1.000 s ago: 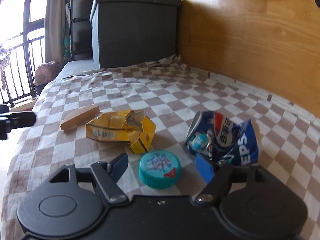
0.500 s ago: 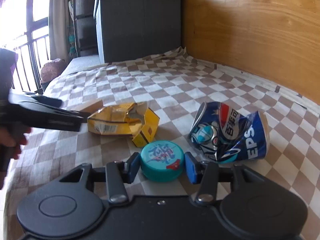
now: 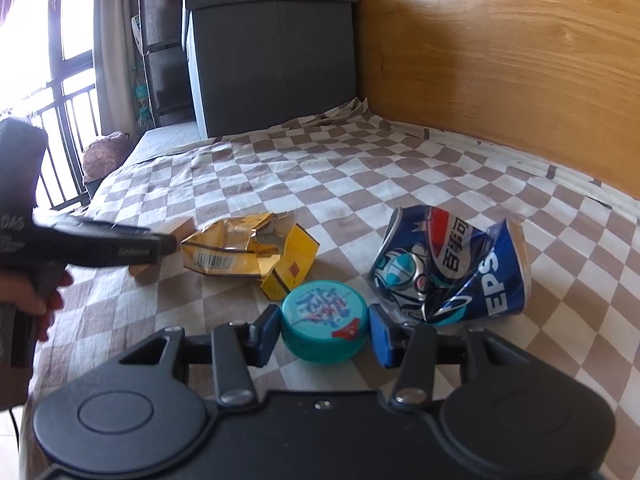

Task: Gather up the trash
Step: 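Grasp the wooden stick with the left tool while the right grasps the teal cap, then carry the wooden stick and teal cap in both tools over the wastebasket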

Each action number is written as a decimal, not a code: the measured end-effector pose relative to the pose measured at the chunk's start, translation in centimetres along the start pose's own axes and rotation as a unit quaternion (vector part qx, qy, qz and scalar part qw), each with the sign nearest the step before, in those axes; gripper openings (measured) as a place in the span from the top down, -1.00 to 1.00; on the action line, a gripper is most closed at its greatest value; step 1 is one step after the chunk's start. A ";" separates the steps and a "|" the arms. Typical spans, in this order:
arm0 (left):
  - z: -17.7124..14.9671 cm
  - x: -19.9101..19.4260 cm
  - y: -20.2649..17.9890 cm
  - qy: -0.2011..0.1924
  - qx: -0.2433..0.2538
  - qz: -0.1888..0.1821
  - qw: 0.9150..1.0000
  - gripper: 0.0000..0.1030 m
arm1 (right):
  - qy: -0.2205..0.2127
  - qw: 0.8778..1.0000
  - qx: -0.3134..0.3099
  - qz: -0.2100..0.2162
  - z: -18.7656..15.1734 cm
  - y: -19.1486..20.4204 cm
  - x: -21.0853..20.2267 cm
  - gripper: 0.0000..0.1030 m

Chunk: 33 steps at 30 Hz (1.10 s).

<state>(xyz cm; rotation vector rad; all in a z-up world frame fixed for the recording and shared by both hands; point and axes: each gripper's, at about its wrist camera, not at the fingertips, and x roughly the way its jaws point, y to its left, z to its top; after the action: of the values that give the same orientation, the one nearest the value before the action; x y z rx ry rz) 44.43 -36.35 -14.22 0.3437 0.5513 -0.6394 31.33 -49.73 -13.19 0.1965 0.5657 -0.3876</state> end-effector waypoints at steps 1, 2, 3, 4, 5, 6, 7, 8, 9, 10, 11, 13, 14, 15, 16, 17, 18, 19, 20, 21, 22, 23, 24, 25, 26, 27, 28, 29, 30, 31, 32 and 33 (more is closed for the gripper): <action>-0.2 -0.4 0.1 -0.001 -0.004 0.002 1.000 0.45 | -0.001 1.000 0.000 0.000 0.0 0.0 -0.1 0.06; -0.3 -1.0 0.2 -0.002 -0.010 0.005 1.000 0.45 | -0.003 1.000 0.000 -0.001 0.0 0.1 -0.1 0.06; -0.4 -1.5 0.3 -0.004 -0.017 0.006 1.000 0.45 | -0.004 1.000 -0.001 -0.001 0.0 0.1 -0.2 0.06; -0.5 -2.0 0.4 -0.007 -0.021 0.008 1.000 0.45 | -0.006 1.000 -0.002 -0.002 0.0 0.1 -0.3 0.06; -0.5 -2.6 0.4 -0.010 -0.023 0.011 1.000 0.45 | -0.009 1.000 -0.002 -0.003 0.1 0.1 -0.5 0.06; -0.5 -3.2 0.5 -0.012 -0.025 0.012 1.000 0.46 | -0.012 1.000 -0.002 -0.003 0.1 0.1 -0.6 0.06; -0.5 -3.9 0.5 -0.016 -0.027 0.013 0.999 0.46 | -0.015 1.000 -0.001 -0.004 0.2 0.1 -0.7 0.06; -0.5 -4.5 0.5 -0.020 -0.029 0.014 0.999 0.46 | -0.019 1.000 0.000 -0.004 0.3 0.1 -0.9 0.06; -0.5 -5.2 0.5 -0.025 -0.030 0.014 0.999 0.46 | -0.023 1.000 0.001 -0.004 0.4 0.1 -1.0 0.06; -0.5 -5.8 0.4 -0.030 -0.031 0.014 0.999 0.46 | -0.026 1.000 0.003 -0.004 0.5 0.1 -1.2 0.06; -0.5 -6.6 0.3 -0.036 -0.032 0.014 0.999 0.46 | -0.030 1.000 0.004 -0.004 0.7 0.0 -1.4 0.06; -0.6 -8.0 0.3 -0.047 -0.040 0.011 0.998 0.46 | -0.039 0.999 0.005 -0.001 0.9 0.1 -1.9 0.06; -0.6 -8.6 0.2 -0.051 -0.044 0.010 0.998 0.46 | -0.044 0.999 0.003 0.001 1.0 0.2 -2.2 0.06; -0.7 -9.4 0.2 -0.058 -0.047 0.010 0.997 0.46 | -0.049 0.999 0.001 0.001 1.1 0.3 -2.5 0.06; -0.7 -10.1 0.2 -0.064 -0.049 0.010 0.997 0.46 | -0.054 0.999 0.000 0.003 1.2 0.5 -2.7 0.06; -0.8 -10.9 0.1 -0.070 -0.050 0.011 0.996 0.46 | -0.059 0.998 0.000 0.007 1.3 0.6 -3.0 0.06; -0.9 -11.5 0.1 -0.075 -0.051 0.014 0.996 0.46 | -0.063 0.998 0.000 0.012 1.4 0.8 -3.3 0.06; -1.0 -12.1 0.1 -0.080 -0.053 0.016 0.995 0.46 | -0.067 0.998 0.001 0.017 1.5 0.9 -3.5 0.06; -1.1 -12.7 0.3 -0.084 -0.056 0.019 0.995 0.46 | -0.071 0.997 0.000 0.020 1.7 1.0 -3.7 0.06; -1.2 -13.2 0.4 -0.086 -0.061 0.021 0.994 0.46 | -0.075 0.997 -0.001 0.023 1.8 1.1 -3.9 0.06; -1.3 -13.8 0.6 -0.086 -0.065 0.024 0.994 0.46 | -0.079 0.997 -0.002 0.025 1.9 1.3 -4.1 0.06; -1.4 -14.3 0.8 -0.088 -0.067 0.026 0.993 0.46 | -0.082 0.996 -0.004 0.026 2.0 1.4 -4.3 0.06; -1.5 -14.9 1.1 -0.091 -0.068 0.030 0.993 0.46 | -0.086 0.996 -0.005 0.028 2.1 1.7 -4.6 0.06; -1.6 -15.5 1.3 -0.095 -0.067 0.035 0.993 0.46 | -0.088 0.996 -0.007 0.032 2.2 1.9 -4.8 0.06; -1.7 -16.1 1.5 -0.098 -0.065 0.039 0.992 0.46 | -0.092 0.995 -0.009 0.036 2.3 2.1 -5.0 0.06; -1.9 -16.8 1.7 -0.102 -0.066 0.043 0.992 0.46 | -0.095 0.995 -0.014 0.039 2.4 2.4 -5.3 0.06; -2.1 -17.4 1.9 -0.104 -0.067 0.045 0.991 0.46 | -0.099 0.994 -0.019 0.041 2.4 2.8 -5.5 0.06; -2.3 -18.0 2.3 -0.106 -0.069 0.049 0.991 0.46 | -0.101 0.994 -0.025 0.042 2.4 3.3 -5.6 0.06; -2.6 -18.4 2.6 -0.106 -0.070 0.053 0.990 0.46 | -0.103 0.993 -0.031 0.046 2.3 3.7 -5.8 0.06; -2.9 -18.9 3.0 -0.105 -0.072 0.057 0.990 0.46 | -0.104 0.993 -0.036 0.050 2.3 4.2 -6.0 0.06; -3.2 -19.2 3.3 -0.104 -0.076 0.059 0.990 0.46 | -0.105 0.992 -0.040 0.056 2.3 4.6 -6.2 0.06; -3.6 -19.7 3.7 -0.102 -0.080 0.062 0.990 0.46 | -0.106 0.991 -0.046 0.061 2.2 5.1 -6.4 0.06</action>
<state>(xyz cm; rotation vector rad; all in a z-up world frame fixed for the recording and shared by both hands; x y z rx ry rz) 32.36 -22.72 -5.15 0.1570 0.3782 -0.4997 29.52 -43.84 -7.43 0.0991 0.3584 -0.2591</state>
